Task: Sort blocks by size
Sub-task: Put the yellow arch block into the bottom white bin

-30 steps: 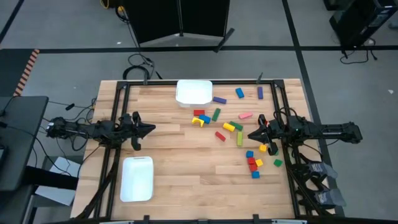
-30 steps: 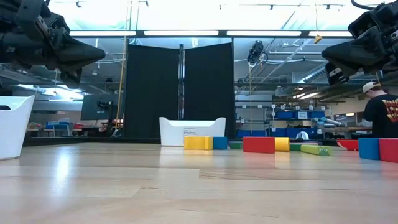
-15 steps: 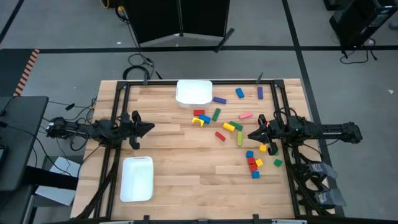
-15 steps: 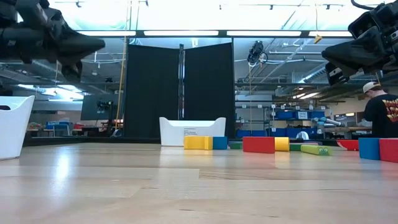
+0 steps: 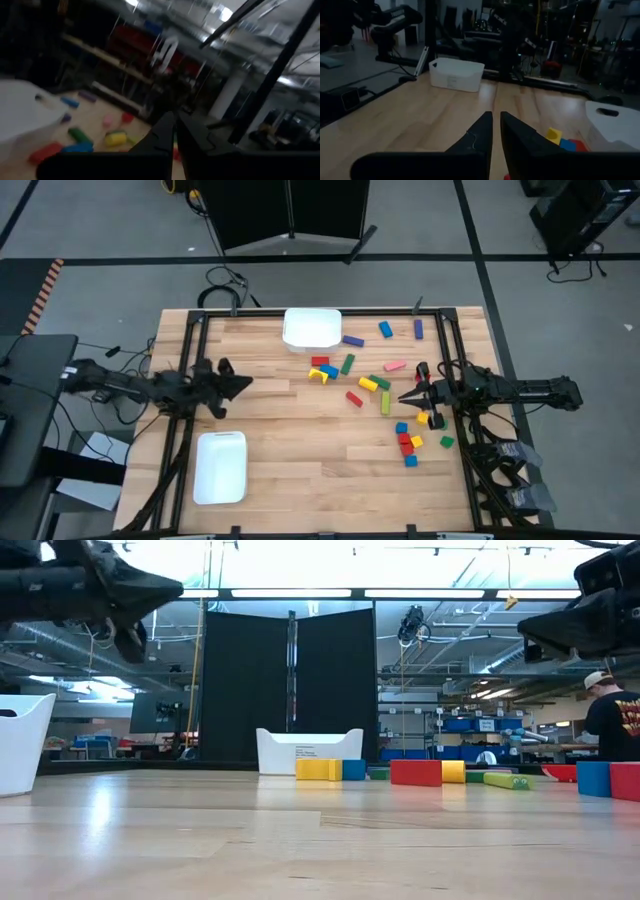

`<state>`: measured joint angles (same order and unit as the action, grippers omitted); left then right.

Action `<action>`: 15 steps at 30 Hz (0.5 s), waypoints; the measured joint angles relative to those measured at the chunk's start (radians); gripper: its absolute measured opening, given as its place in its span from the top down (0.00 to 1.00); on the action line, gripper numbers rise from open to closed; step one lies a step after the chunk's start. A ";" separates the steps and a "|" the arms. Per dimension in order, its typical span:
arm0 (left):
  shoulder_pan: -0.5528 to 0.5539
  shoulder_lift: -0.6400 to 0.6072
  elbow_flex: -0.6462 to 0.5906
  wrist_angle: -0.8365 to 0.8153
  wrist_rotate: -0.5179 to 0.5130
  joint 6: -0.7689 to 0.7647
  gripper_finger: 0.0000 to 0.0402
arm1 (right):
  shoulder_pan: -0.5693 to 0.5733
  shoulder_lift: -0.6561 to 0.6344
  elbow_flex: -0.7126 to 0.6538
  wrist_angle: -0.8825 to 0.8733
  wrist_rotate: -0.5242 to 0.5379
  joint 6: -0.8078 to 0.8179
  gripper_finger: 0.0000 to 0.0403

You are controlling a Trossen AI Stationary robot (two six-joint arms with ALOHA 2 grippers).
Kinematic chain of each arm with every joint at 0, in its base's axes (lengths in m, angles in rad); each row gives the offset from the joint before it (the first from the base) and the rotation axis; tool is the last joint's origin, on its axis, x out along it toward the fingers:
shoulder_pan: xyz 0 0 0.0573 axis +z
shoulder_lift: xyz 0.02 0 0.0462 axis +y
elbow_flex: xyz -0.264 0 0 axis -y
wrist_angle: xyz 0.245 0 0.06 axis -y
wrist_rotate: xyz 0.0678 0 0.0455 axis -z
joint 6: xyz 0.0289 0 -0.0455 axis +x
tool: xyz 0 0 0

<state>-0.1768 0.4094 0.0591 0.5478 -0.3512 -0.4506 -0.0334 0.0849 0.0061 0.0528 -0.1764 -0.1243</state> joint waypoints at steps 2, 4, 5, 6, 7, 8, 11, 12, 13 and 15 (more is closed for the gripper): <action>0.000 0.103 0.040 0.003 -0.016 -0.010 0.92 | 0.000 0.000 0.000 0.002 0.000 -0.001 0.88; 0.000 0.213 0.086 0.003 -0.044 -0.012 0.92 | 0.000 0.000 0.000 0.010 0.000 -0.010 0.88; 0.000 0.266 0.111 0.001 -0.060 -0.013 0.92 | 0.000 0.000 0.000 0.028 0.000 -0.023 0.88; 0.000 0.319 0.137 0.000 -0.077 -0.018 0.92 | 0.000 0.000 0.000 0.062 0.000 -0.040 0.88; 0.000 0.372 0.164 0.001 -0.094 -0.029 0.92 | 0.000 0.000 0.000 0.107 0.000 -0.052 0.88; 0.000 0.427 0.196 0.003 -0.115 -0.037 0.92 | 0.000 0.000 0.000 0.165 0.000 -0.054 0.88; 0.005 0.592 0.290 0.000 -0.155 -0.013 0.92 | 0.000 0.000 0.000 0.351 0.000 -0.011 0.88; 0.011 0.651 0.326 -0.007 -0.158 -0.002 0.92 | 0.000 0.000 0.000 0.414 0.000 0.014 0.88; 0.020 0.710 0.366 -0.028 -0.158 0.000 0.92 | 0.000 0.000 0.000 0.476 0.000 0.035 0.88; 0.039 0.822 0.453 -0.117 -0.160 0.002 0.91 | 0.000 0.000 0.000 0.588 0.000 0.066 0.88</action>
<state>-0.1381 1.2312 0.5120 0.4308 -0.5111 -0.4488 -0.0330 0.0849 0.0063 0.6412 -0.1764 -0.0579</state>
